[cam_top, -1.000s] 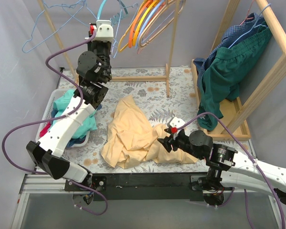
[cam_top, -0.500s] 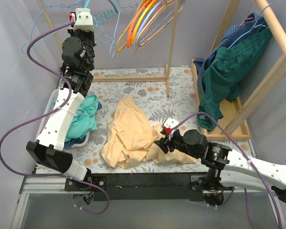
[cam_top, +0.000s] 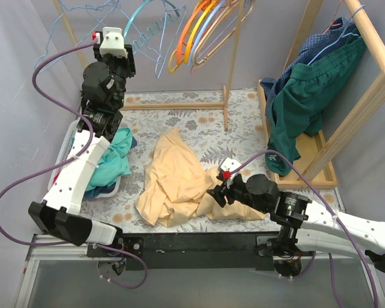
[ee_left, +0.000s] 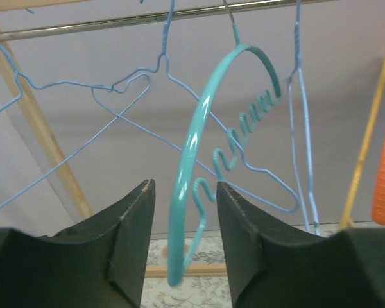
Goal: Remove the t-shirt from the hanger
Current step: Place the hanger at the clothesline, then pick up the T-shirt from the center of the board.
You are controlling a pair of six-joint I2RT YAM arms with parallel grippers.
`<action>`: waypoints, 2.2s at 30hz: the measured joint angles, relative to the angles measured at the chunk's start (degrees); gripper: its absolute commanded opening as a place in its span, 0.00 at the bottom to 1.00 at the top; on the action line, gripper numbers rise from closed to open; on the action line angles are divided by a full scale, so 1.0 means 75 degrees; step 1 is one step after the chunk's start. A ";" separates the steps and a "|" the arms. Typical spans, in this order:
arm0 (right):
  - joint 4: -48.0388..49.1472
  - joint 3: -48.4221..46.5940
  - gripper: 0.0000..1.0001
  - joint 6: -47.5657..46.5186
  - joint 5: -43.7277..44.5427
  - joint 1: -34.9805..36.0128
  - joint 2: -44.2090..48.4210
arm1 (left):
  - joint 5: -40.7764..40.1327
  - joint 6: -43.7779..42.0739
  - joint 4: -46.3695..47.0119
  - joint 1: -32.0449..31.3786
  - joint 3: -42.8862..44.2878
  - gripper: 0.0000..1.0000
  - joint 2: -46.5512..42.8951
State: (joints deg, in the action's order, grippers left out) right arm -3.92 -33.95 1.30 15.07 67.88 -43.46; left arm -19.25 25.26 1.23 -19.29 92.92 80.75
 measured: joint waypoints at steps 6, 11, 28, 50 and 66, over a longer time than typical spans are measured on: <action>-0.0006 -0.0003 0.70 0.0157 0.0131 0.0000 -0.0221 | 0.0230 0.0361 -0.0347 -0.0003 -0.0207 0.97 -0.1093; -0.0105 -0.0020 0.79 0.0388 0.0458 0.0000 -0.0358 | 0.0688 0.1055 -0.1107 0.0000 0.0006 0.98 -0.2261; -0.1405 -0.0857 0.81 0.1751 0.2174 0.0000 -0.1297 | 0.3442 0.4645 -0.3689 0.0000 -0.5450 0.98 -0.5243; -0.2393 -0.0863 0.81 0.3002 0.2973 -0.0344 -0.1090 | 0.1480 0.6607 -0.2850 -0.3821 -0.7766 0.98 -0.2897; -0.2492 -0.0860 0.80 0.2917 0.2815 -0.0493 -0.0828 | -0.0708 0.7245 -0.1652 -0.4549 -0.7842 0.98 -0.0927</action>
State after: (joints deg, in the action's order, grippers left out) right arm -22.61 -40.40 23.18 36.18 64.18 -49.67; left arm -24.56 79.59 -11.16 -53.41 34.11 73.80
